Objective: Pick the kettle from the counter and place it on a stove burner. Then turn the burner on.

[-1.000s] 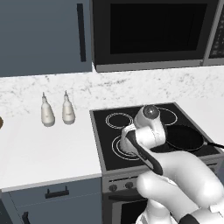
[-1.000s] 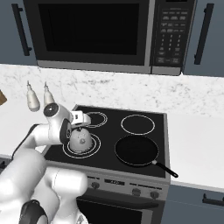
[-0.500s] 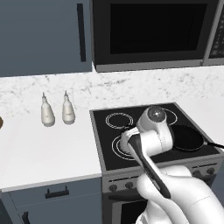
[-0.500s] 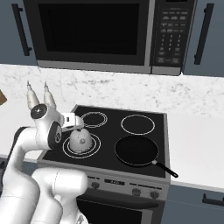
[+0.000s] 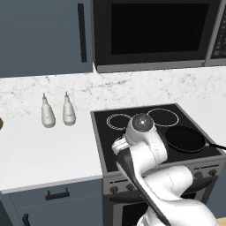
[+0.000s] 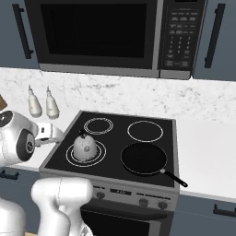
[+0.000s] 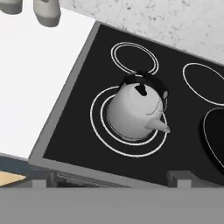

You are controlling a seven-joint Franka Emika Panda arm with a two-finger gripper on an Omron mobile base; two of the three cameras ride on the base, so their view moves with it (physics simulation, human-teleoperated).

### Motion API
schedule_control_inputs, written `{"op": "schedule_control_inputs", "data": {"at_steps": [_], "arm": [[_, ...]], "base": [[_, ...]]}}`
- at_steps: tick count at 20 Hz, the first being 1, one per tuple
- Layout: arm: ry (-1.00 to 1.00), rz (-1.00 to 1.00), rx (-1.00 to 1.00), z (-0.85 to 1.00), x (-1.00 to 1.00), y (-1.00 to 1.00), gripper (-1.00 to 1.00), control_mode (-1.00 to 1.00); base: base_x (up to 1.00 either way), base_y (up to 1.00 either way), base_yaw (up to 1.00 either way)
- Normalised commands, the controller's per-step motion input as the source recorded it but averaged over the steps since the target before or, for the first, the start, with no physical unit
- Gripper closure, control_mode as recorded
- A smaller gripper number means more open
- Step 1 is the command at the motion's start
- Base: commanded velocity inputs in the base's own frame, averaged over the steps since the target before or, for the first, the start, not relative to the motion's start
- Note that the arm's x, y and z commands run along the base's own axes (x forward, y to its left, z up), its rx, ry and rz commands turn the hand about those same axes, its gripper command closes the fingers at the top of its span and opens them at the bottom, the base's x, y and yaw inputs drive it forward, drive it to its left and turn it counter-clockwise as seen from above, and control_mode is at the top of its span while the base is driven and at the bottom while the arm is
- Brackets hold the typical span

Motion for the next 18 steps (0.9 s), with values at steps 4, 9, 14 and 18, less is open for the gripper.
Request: {"op": "schedule_control_inputs", "data": {"at_steps": [4, 9, 14, 18], "arm": [[-0.09, -0.14, 0.0, -0.03, -0.58, 0.74, -1.0, -1.0], [-0.15, -0.14, 0.0, -0.37, -0.15, 0.6, -1.0, -1.0], [-0.25, -0.13, 0.0, -0.58, 0.0, 0.21, -1.0, -1.0], [-0.34, -0.14, 0.02, -0.71, 0.14, 0.25, -1.0, -1.0]], "base": [[0.0, 0.0, 0.0], [0.0, 0.0, 0.0], [0.0, 0.0, 0.0], [0.0, 0.0, 0.0]]}}
